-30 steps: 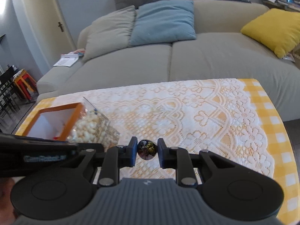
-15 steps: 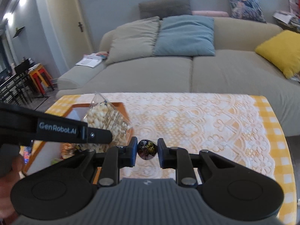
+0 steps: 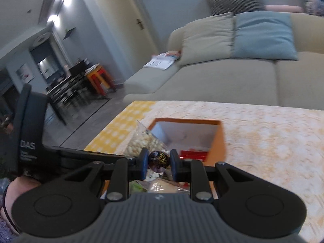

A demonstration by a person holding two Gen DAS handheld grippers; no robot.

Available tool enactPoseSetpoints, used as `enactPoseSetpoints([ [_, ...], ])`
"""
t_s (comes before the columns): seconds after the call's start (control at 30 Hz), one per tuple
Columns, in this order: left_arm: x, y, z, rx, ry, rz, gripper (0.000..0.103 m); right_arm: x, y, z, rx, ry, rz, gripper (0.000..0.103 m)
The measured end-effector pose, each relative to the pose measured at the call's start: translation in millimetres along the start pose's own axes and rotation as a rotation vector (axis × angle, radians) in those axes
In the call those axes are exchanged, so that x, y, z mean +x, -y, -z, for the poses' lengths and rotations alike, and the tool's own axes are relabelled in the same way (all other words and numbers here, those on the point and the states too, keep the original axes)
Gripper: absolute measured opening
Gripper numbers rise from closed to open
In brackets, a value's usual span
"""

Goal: Organize snacks
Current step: 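Carry the peanut bag and sausage stick over the box and lower them, then open both tools to drop the peanut bag and sausage into the box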

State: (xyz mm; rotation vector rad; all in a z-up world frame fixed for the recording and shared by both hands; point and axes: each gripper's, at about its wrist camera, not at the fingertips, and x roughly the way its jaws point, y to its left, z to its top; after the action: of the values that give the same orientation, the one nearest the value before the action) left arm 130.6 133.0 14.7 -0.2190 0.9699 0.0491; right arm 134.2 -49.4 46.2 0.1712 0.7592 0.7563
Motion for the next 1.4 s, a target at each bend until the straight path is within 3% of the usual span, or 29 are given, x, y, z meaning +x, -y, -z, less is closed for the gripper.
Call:
enactPoseSetpoints([
  [0.3, 37, -38, -12, 0.015, -0.07, -0.069, 0.026, 92, 7, -3, 0.081, -0.096, -0.024, 0.02],
  [0.57, 56, -37, -33, 0.075, -0.044, -0.073, 0.026, 136, 17, 17, 0.012, -0.174, 0.065, 0.02],
  [0.7, 73, -32, -40, 0.097, -0.036, -0.04, 0.026, 144, 22, 33, -0.024, -0.252, 0.089, 0.02],
  [0.83, 95, -32, -44, 0.073, -0.068, -0.005, 0.026, 145, 15, 36, -0.121, -0.284, 0.12, 0.02],
  [0.97, 113, -34, -44, 0.059, -0.104, 0.01, 0.026, 142, 16, 31, -0.13, -0.279, 0.131, 0.024],
  [1.07, 119, -32, -42, 0.081, -0.131, -0.007, 0.026, 138, 19, 29, -0.129, -0.264, 0.154, 0.035],
  [1.17, 125, -32, -41, 0.108, -0.168, -0.069, 0.027, 132, 23, 27, -0.11, -0.24, 0.169, 0.036],
  [1.4, 136, -20, -38, 0.176, -0.229, -0.135, 0.033, 116, 29, 27, -0.068, -0.173, 0.19, 0.037],
])
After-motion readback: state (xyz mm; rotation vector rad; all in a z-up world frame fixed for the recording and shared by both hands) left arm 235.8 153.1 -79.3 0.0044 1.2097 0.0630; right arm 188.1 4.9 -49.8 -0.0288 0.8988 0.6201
